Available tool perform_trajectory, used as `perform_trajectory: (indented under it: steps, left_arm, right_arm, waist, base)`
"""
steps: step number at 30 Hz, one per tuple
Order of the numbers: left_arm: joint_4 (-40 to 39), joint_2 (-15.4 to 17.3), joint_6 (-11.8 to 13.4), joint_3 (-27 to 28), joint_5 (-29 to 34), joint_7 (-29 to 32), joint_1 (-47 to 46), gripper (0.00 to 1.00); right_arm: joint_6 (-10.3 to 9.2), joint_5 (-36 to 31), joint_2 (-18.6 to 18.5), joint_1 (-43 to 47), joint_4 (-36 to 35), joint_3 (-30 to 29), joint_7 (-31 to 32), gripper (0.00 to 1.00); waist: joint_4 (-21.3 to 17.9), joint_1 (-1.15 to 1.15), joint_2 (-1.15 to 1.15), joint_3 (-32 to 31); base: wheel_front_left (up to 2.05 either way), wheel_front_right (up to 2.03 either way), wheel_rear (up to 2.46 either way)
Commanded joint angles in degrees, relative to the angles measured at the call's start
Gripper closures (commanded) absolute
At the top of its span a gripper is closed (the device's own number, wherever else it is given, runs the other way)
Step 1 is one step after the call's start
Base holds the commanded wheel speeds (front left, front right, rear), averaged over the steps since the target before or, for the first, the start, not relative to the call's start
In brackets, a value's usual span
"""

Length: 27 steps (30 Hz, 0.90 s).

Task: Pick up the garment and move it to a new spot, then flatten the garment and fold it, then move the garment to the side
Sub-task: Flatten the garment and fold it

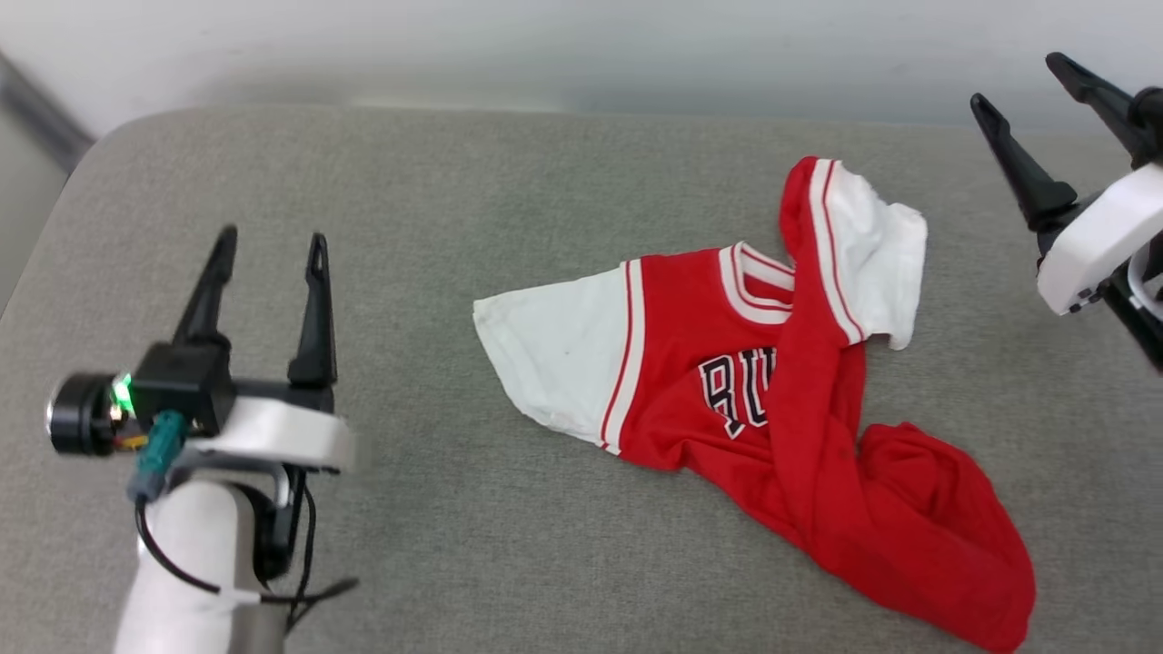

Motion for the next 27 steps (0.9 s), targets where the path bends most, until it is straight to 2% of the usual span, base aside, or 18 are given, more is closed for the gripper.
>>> perform_trajectory:
  steps: [1, 6, 11, 14, 17, 18, 23, 27]
  left_arm:
    - [1.58, 1.67, -0.99, -0.63, 0.28, -0.14, -3.10, 0.00]
    - [5.98, 5.43, -2.91, -2.97, -0.26, 4.76, -10.80, 0.00]
    - [10.61, 9.21, -3.90, -8.22, -3.16, 16.14, -18.41, 0.00]
    - [13.00, 11.91, -3.99, -14.89, -8.49, 25.26, -22.89, 0.00]
    - [14.40, 15.21, -3.96, -22.07, -16.33, 35.48, -27.26, 0.00]
    - [14.40, 15.21, -3.96, -22.07, -16.33, 35.48, -27.26, 0.00]
    - [15.94, 19.19, -3.97, -31.72, -28.05, 48.27, -33.50, 0.00]
    - [18.11, 21.06, -3.98, -36.88, -36.05, 56.29, -37.00, 0.00]
  right_arm:
    - [-0.04, -2.90, 1.31, 3.81, -1.78, -4.35, -0.92, 0.00]
    - [-0.04, -9.51, 4.02, 14.35, -9.57, -17.11, -1.27, 0.00]
    - [-0.04, -16.54, 6.95, 25.90, -19.00, -28.17, -0.82, 0.00]
    - [-0.04, -19.62, 9.17, 31.72, -25.01, -33.55, 1.41, 0.00]
    - [-0.04, -22.26, 11.10, 36.12, -30.77, -37.13, 4.55, 0.00]
    - [-0.04, -22.26, 11.10, 36.12, -30.77, -37.13, 4.55, 0.00]
    - [-0.04, -24.79, 13.73, 40.37, -38.28, -40.43, 8.96, 0.00]
    - [-0.04, -25.78, 15.10, 41.37, -42.07, -41.27, 11.03, 0.00]
  waist:
    - [-1.88, 0.00, 0.00, -1.64]
    - [-3.38, 0.00, 0.00, -2.02]
    - [-4.56, 0.00, 0.00, -1.42]
    - [-5.29, 0.00, 0.00, -0.73]
    - [-5.92, 0.00, 0.00, 0.08]
    - [-5.92, 0.00, 0.00, 0.08]
    - [-7.43, 0.00, 0.00, 1.83]
    - [-8.85, 0.00, 0.00, 3.56]
  base:
    - [0.00, 0.00, 0.00]
    - [0.00, 0.00, 0.00]
    - [0.00, 0.00, 0.00]
    - [0.00, 0.00, 0.00]
    - [0.00, 0.00, 0.00]
    - [0.00, 0.00, 0.00]
    - [0.00, 0.00, 0.00]
    - [0.00, 0.00, 0.00]
